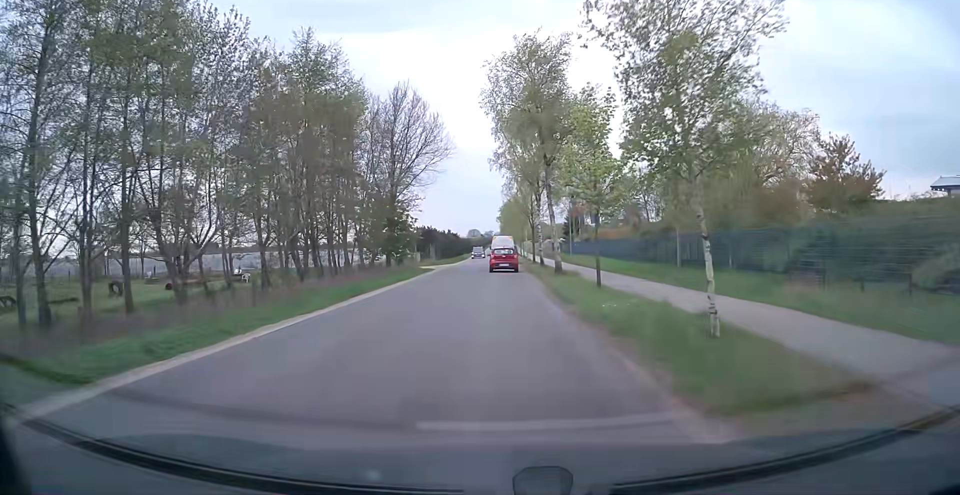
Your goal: Follow the waypoints while adhering to traffic rules and regulations
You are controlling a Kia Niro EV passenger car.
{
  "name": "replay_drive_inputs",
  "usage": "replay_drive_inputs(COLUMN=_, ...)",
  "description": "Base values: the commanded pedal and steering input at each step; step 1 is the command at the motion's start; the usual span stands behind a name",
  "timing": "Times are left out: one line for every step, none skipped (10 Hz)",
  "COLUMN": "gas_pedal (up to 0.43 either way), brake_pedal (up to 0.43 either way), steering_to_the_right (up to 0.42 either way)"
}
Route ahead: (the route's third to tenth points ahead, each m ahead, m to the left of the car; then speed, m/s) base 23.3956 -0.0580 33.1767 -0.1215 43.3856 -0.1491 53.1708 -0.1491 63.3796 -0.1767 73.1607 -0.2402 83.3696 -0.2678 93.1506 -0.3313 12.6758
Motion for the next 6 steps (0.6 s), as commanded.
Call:
replay_drive_inputs(gas_pedal=0.157, brake_pedal=0.0, steering_to_the_right=-0.001)
replay_drive_inputs(gas_pedal=0.157, brake_pedal=0.0, steering_to_the_right=-0.001)
replay_drive_inputs(gas_pedal=0.15, brake_pedal=0.0, steering_to_the_right=-0.001)
replay_drive_inputs(gas_pedal=0.15, brake_pedal=0.0, steering_to_the_right=-0.001)
replay_drive_inputs(gas_pedal=0.138, brake_pedal=0.0, steering_to_the_right=-0.001)
replay_drive_inputs(gas_pedal=0.138, brake_pedal=0.0, steering_to_the_right=-0.001)
